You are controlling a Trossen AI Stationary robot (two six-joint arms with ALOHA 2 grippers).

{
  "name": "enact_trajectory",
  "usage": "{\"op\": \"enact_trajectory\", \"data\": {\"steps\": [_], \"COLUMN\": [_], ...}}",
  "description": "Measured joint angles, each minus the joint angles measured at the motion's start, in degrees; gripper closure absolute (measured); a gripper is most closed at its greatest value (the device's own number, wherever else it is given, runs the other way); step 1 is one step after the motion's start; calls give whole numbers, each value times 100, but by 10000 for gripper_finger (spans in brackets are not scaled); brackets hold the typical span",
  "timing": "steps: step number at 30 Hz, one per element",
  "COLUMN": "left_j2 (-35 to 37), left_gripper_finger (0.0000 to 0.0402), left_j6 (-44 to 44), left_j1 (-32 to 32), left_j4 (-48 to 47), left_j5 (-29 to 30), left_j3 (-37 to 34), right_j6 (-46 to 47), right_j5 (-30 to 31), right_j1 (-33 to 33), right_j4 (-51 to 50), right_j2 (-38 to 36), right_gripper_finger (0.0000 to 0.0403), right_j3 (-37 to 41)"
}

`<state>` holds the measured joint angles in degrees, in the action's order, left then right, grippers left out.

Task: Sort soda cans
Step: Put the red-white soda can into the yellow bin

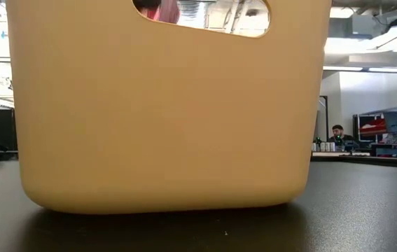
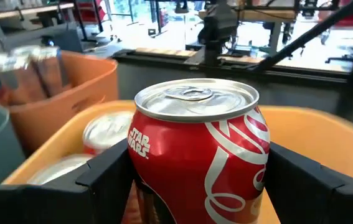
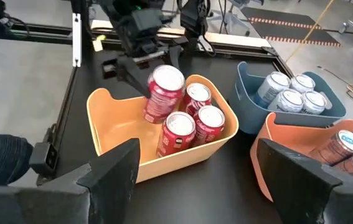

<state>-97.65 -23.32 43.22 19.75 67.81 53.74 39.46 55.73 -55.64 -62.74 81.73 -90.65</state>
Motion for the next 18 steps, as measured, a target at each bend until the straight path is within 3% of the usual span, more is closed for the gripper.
{"op": "enact_trajectory", "data": {"steps": [7, 18], "left_j2": [0, -523], "left_gripper_finger": [104, 104], "left_j6": [-46, 174], "left_j1": [-180, -323], "left_j4": [1139, 1820], "left_j5": [4, -221], "left_j3": [-998, -1019], "right_j6": [-83, -229], "right_j5": [0, -14], "right_j1": [281, 553], "right_j4": [17, 58], "right_j2": [101, 101], "right_gripper_finger": [68, 68], "right_j3": [4, 2]}}
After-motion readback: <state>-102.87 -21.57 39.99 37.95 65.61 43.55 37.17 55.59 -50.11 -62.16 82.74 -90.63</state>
